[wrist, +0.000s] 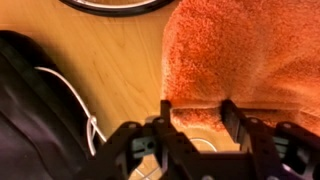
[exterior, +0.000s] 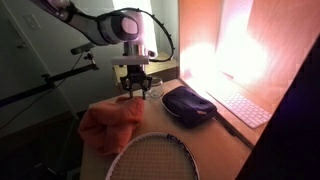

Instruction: Use the towel to wipe the monitor and put the pen in the jar

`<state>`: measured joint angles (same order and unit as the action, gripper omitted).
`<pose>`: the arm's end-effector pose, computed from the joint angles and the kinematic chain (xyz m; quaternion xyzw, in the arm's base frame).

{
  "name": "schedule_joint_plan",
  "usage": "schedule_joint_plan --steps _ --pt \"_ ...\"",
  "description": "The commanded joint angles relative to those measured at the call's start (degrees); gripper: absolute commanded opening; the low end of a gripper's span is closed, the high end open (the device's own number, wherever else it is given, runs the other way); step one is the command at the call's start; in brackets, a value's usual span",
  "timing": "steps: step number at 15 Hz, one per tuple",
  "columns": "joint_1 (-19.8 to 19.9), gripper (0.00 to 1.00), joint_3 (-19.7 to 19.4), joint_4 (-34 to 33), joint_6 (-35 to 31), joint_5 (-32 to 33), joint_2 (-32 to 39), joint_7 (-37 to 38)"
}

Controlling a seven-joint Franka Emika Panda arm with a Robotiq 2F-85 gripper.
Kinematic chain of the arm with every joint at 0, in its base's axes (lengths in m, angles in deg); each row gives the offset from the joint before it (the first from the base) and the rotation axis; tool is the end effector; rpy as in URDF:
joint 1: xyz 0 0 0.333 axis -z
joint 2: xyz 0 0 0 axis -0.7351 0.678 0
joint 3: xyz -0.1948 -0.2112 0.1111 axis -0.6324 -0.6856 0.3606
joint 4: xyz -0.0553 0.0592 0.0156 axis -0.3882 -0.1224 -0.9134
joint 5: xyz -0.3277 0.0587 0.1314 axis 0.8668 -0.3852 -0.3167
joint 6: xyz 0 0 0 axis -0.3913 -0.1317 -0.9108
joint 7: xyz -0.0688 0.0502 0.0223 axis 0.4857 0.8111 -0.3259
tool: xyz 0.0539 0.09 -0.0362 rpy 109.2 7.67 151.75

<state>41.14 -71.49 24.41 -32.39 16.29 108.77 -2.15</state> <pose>0.6136 0.1125 0.2191 0.9032 0.3844 -0.1821 0.0582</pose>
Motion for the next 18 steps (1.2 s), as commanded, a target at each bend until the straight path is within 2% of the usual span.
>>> schedule_joint_plan --steps 1,4,6,7,18 --pt "0.2 0.27 0.3 -1.7 1.1 -0.2 0.3 -0.7" --pt "0.3 0.05 0.5 -1.2 0.6 -0.4 -0.4 -0.8" --pt "0.2 0.02 0.7 -0.1 -0.2 -0.4 -1.5 -0.6" --pt "0.2 0.05 0.8 1.0 -1.1 -0.3 -2.5 -0.2" --pt "0.2 0.05 1.7 19.8 -20.2 -1.6 -21.4 4.7"
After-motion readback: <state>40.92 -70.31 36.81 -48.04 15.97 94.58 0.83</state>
